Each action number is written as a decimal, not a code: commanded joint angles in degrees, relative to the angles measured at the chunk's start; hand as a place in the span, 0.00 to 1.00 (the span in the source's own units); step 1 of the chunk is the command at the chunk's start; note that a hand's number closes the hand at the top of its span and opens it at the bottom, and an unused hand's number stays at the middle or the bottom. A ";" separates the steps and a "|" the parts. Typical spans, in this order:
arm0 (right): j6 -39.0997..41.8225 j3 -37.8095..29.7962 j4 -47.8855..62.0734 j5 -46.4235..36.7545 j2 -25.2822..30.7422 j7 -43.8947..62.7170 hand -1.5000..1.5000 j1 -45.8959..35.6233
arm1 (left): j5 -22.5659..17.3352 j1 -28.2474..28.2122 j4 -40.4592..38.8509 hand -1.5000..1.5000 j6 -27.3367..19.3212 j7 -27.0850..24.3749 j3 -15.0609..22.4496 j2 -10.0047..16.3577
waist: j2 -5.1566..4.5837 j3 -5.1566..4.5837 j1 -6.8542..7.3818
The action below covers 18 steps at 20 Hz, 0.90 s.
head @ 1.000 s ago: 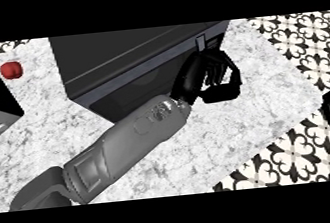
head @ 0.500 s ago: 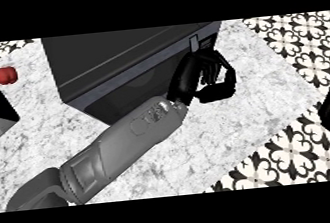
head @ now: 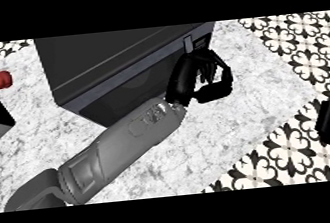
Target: Pick up the milk, place it into the microwave and close the microwave
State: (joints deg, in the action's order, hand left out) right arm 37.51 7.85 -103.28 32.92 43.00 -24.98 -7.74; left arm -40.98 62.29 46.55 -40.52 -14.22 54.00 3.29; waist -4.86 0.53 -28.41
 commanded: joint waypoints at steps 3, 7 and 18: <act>5.63 4.22 -1.98 -0.85 2.64 1.54 1.00 2.39 | -2.88 1.19 -4.79 1.00 -3.10 2.93 -2.30 -3.17 | -1.04 -0.07 1.49; 4.80 5.58 -4.11 0.79 1.39 1.97 1.00 3.87 | -13.89 -3.24 1.77 1.00 -1.15 3.64 -12.88 -3.24 | -2.08 -1.10 2.55; 0.85 9.54 -10.50 0.63 -1.09 4.28 1.00 10.08 | -23.12 -8.22 -0.84 1.00 9.66 -1.37 -17.47 -3.29 | -1.08 -0.94 6.27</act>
State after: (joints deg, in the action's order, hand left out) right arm 39.11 16.58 -111.68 33.71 42.78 -20.39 0.63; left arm -60.27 58.58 51.13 -32.21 -14.24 41.55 -0.09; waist -5.65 -0.04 -23.71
